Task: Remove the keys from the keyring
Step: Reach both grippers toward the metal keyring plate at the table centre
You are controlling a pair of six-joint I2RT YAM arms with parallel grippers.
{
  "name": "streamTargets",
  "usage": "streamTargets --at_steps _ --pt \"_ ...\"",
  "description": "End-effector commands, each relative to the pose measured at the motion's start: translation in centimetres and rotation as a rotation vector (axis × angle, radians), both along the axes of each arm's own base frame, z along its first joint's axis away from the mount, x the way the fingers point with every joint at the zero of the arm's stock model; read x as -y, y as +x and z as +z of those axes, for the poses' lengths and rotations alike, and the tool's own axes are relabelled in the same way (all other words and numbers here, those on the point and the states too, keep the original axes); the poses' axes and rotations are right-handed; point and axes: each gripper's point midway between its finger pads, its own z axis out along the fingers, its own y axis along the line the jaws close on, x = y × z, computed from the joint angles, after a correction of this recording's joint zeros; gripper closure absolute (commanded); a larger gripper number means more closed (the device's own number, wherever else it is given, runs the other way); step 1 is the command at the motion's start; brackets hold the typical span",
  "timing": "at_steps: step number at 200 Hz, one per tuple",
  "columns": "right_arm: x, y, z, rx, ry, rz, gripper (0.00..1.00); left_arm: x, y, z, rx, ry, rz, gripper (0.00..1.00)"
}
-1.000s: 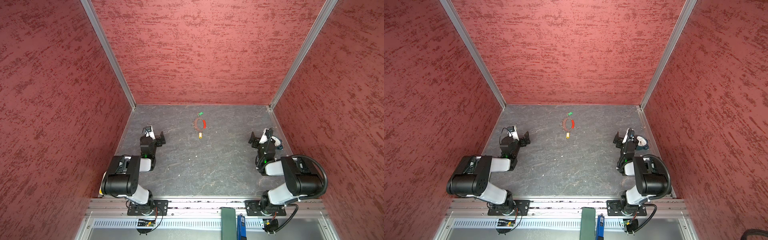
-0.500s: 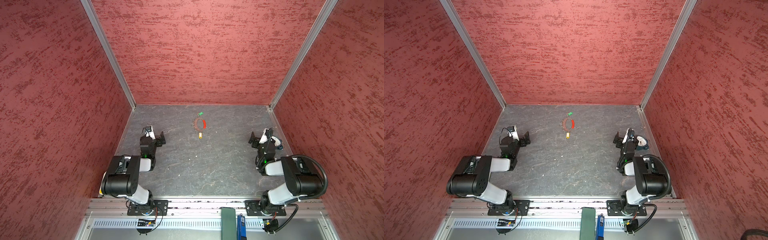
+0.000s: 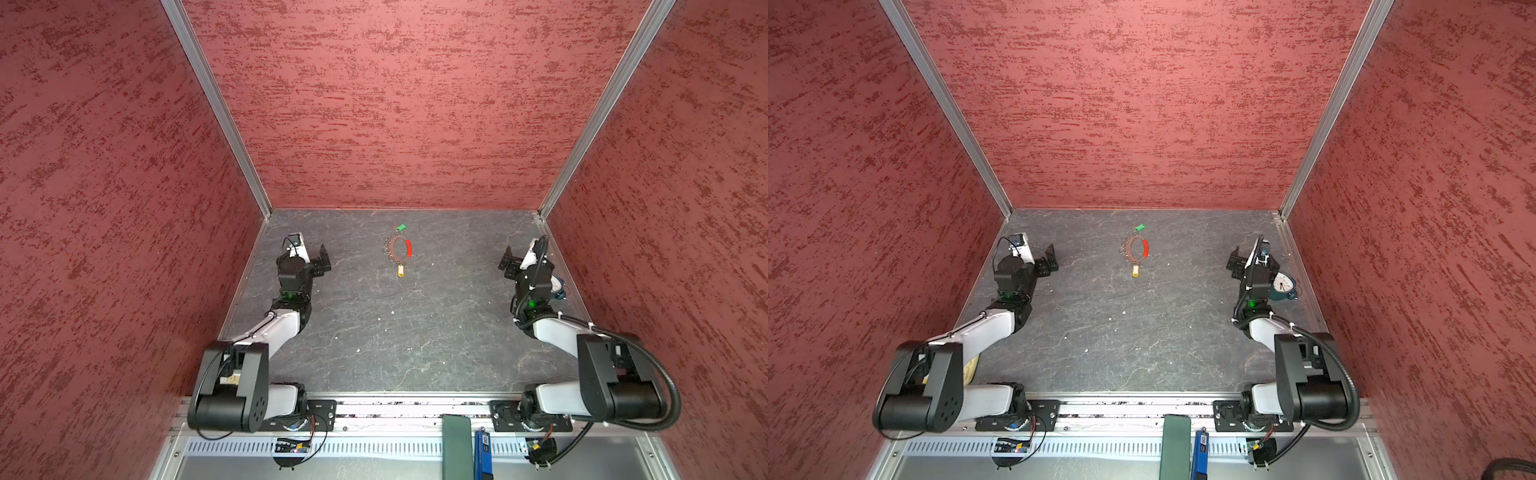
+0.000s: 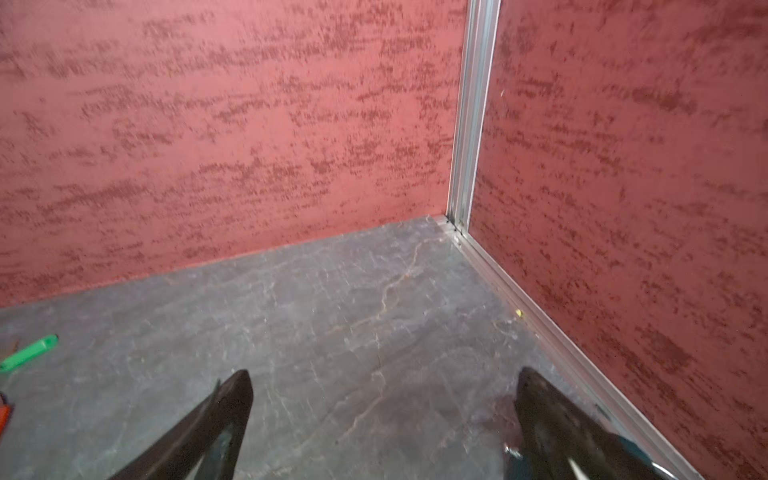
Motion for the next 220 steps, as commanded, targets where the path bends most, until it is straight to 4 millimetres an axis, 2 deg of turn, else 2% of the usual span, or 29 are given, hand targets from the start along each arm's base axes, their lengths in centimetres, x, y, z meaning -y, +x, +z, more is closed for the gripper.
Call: streamTargets --at_steps 1,14,24,38,44,50,56,63,74,85,113,125,128,160,170,187,209,220 --pt "0.7 -0.9 -0.2 -0.039 -0.005 -0.131 0.01 0.2 -0.9 1.3 0.042 -0.074 0.023 0.00" --pt "1.0 -0.7 0.4 -0.006 0.074 -0.174 0.01 -0.9 -1.1 2.6 0.110 -0.212 0.096 0.00" --pt "1.1 -0.4 0.3 -0.001 0.205 -0.206 0.01 -2.4 -1.6 2.6 0.113 -0.378 0.193 0.01" --pt "0.8 -0.7 -1.2 -0.066 0.441 -0.254 0.01 -4.7 -3.4 -0.3 0.029 -0.677 0.376 0.01" --pt "-0.1 -0.3 -1.5 -0.103 0.479 -0.193 0.01 -5.3 -4.0 -1.3 -0.003 -0.790 0.421 0.00" --pt "-1.5 0.5 -1.4 -0.123 0.470 -0.083 0.01 -5.5 -4.2 -1.6 -0.017 -0.854 0.406 0.00" --pt "-2.7 1.0 -1.2 -0.123 0.467 0.000 0.09 -5.6 -4.0 -1.6 -0.016 -0.896 0.367 0.01" --pt "-3.3 1.2 -1.2 -0.107 0.498 0.033 0.15 -5.6 -3.8 -1.6 -0.013 -0.945 0.332 0.01" --pt "-4.3 1.2 -1.4 -0.093 0.544 0.090 0.16 -5.6 -3.5 -1.7 -0.013 -1.002 0.277 0.01" --pt "-6.4 1.7 -1.1 -0.132 0.537 0.202 0.17 -5.3 -3.2 -1.5 0.009 -1.033 0.215 0.01" --pt "-12.8 2.4 -1.7 -0.271 0.460 0.423 0.16 -2.9 -2.5 -0.8 0.027 -1.089 0.073 0.01" --pt "-16.0 2.4 -1.6 -0.306 0.452 0.529 0.08 -1.7 -2.0 -0.6 -0.028 -1.088 0.028 0.00" --pt "-16.7 2.5 -2.4 -0.335 0.453 0.542 0.07 -1.3 -1.9 -0.5 -0.044 -1.082 0.009 0.01" --pt "-24.2 2.7 -4.0 -0.444 0.395 0.714 0.07 4.3 -1.5 -0.7 -0.236 -0.956 -0.156 0.00" --pt "-26.3 2.7 -4.8 -0.472 0.378 0.764 0.08 6.6 -1.6 -1.0 -0.290 -0.924 -0.229 0.06" --pt "-28.8 3.2 -5.6 -0.502 0.373 0.823 0.13 9.7 -2.2 -1.9 -0.355 -0.885 -0.328 0.12" --pt "-31.8 4.0 -6.4 -0.530 0.349 0.884 0.24 13.0 -3.0 -3.2 -0.411 -0.819 -0.412 0.19" --pt "-33.0 4.5 -6.7 -0.536 0.332 0.897 0.26 14.4 -3.4 -3.7 -0.433 -0.767 -0.451 0.20"
